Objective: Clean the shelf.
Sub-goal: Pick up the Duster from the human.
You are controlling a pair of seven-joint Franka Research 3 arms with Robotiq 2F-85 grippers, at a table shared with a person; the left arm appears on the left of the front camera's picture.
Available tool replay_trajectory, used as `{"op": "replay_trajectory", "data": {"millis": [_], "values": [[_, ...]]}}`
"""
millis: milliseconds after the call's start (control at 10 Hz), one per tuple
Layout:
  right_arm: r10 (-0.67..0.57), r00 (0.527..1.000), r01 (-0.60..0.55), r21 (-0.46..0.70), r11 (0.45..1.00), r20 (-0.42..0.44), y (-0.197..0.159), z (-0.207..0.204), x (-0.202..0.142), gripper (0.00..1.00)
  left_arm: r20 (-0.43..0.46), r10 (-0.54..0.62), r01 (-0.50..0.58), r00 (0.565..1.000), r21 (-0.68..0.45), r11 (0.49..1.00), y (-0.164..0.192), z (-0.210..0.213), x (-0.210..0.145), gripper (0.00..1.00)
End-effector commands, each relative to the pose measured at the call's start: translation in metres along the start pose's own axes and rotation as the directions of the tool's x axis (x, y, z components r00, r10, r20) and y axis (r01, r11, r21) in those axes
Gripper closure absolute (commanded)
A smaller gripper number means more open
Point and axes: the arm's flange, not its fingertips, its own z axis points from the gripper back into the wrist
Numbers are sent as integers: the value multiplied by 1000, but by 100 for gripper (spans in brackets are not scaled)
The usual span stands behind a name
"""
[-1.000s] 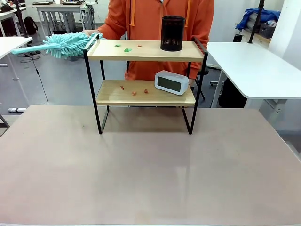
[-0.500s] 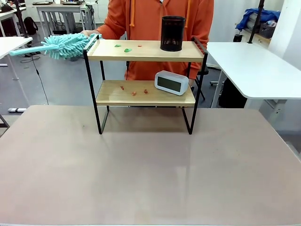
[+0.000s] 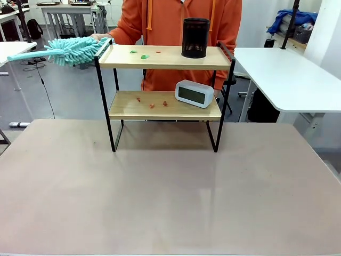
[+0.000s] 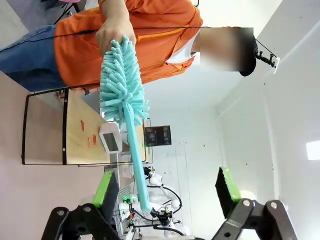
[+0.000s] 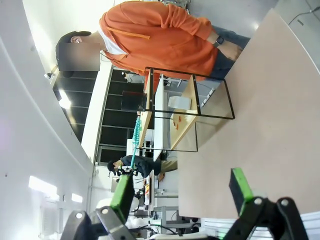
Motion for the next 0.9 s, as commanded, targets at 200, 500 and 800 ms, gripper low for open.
{"op": "replay_trajectory", "data": {"millis": [200, 500, 800], "values": [[29, 1000, -29, 14, 999, 9, 3, 3, 2, 0, -260, 16, -2, 965, 54, 999, 17, -45, -13, 0], [29, 1000, -29, 14, 999, 9, 3, 3, 2, 0, -310, -10, 33, 951, 69, 997, 20, -82, -21, 0], [29, 1000, -29, 14, 999, 9, 3, 3, 2, 0, -299, -4, 26, 954, 69, 997, 17, -101, -18, 0]]}}
